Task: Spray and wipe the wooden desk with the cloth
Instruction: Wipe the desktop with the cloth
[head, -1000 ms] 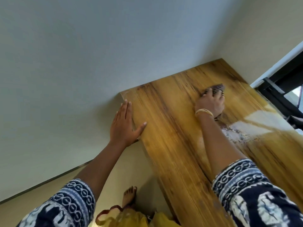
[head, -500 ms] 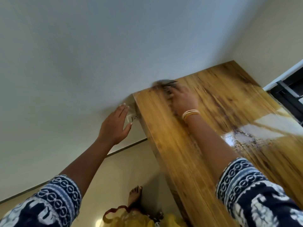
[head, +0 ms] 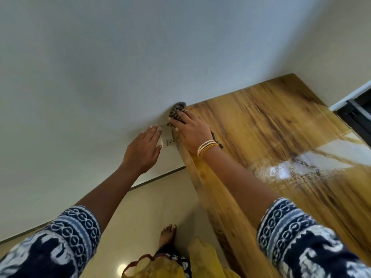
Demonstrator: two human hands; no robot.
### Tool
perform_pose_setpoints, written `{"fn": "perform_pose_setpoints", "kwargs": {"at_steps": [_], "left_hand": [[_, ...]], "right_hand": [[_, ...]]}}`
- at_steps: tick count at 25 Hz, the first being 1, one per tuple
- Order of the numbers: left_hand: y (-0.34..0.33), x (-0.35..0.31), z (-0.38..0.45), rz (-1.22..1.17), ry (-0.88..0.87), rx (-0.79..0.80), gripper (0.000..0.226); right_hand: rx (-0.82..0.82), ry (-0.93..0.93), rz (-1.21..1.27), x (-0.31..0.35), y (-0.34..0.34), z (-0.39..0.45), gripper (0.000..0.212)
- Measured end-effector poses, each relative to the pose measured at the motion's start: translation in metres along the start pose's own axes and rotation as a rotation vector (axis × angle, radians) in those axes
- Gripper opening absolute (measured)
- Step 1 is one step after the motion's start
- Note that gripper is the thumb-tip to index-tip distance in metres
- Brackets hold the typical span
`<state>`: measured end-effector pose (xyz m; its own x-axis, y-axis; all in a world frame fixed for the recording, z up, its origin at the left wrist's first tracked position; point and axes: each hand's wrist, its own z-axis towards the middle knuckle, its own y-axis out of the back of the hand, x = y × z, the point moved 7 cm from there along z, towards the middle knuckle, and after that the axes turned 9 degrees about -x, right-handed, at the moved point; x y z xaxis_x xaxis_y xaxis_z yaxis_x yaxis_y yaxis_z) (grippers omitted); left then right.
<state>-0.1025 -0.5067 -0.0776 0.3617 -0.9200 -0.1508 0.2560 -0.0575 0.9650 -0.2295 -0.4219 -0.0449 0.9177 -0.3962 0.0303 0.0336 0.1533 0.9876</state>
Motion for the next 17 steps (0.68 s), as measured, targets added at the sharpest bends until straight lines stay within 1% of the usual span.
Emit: {"fn": "perform_pose_setpoints", "kwargs": {"at_steps": [1,2,3,4,5,6,7,8,9,10,11,13,15,16,17], "left_hand": [[0.001,-0.004,0.003,0.001,-0.013,0.003,0.053],[0.003,-0.007,0.007,0.001,-0.028,0.004,0.052],[0.004,-0.010,0.011,-0.003,-0.044,0.009,0.052],[0.006,-0.013,0.014,-0.006,-0.060,0.015,0.052],[0.007,-0.013,0.017,-0.008,-0.076,0.014,0.051],[0.008,-0.013,0.019,-0.011,-0.086,0.008,0.051],[0.008,-0.011,0.021,-0.018,-0.090,0.002,0.050],[0.007,-0.009,0.021,-0.028,-0.094,0.003,0.050],[0.007,-0.008,0.021,-0.042,-0.095,0.005,0.049],[0.007,-0.006,0.022,-0.058,-0.091,0.001,0.049],[0.008,-0.004,0.023,-0.070,-0.084,-0.009,0.048],[0.009,-0.001,0.026,-0.077,-0.086,-0.013,0.048],[0.010,-0.004,0.029,-0.083,-0.091,-0.002,0.048],[0.011,-0.007,0.032,-0.090,-0.084,0.001,0.048],[0.013,-0.012,0.036,-0.100,-0.079,0.004,0.047]], "right_hand": [[0.032,0.147,-0.014,-0.002,0.001,-0.002,0.047],[0.060,0.242,-0.003,-0.011,0.002,-0.004,0.048],[0.058,0.248,0.007,-0.029,0.004,-0.004,0.048],[0.030,0.151,-0.008,-0.057,0.007,-0.005,0.047],[-0.028,-0.035,-0.058,-0.094,0.012,-0.007,0.047],[-0.068,-0.278,-0.110,-0.135,0.015,-0.015,0.049],[-0.080,-0.567,-0.114,-0.170,0.017,-0.028,0.051],[-0.070,-0.848,-0.074,-0.193,0.019,-0.040,0.053],[-0.056,-1.014,-0.043,-0.196,0.021,-0.045,0.053],[-0.054,-1.026,-0.065,-0.185,0.021,-0.040,0.053],[-0.078,-0.890,-0.096,-0.163,0.022,-0.025,0.053],[-0.107,-0.457,-0.100,-0.095,0.017,-0.001,0.052],[-0.048,-0.080,-0.064,-0.037,0.003,-0.014,0.051],[-0.007,0.077,-0.035,-0.023,0.003,-0.025,0.051],[0.011,0.192,-0.016,-0.023,0.006,-0.038,0.050]]}}
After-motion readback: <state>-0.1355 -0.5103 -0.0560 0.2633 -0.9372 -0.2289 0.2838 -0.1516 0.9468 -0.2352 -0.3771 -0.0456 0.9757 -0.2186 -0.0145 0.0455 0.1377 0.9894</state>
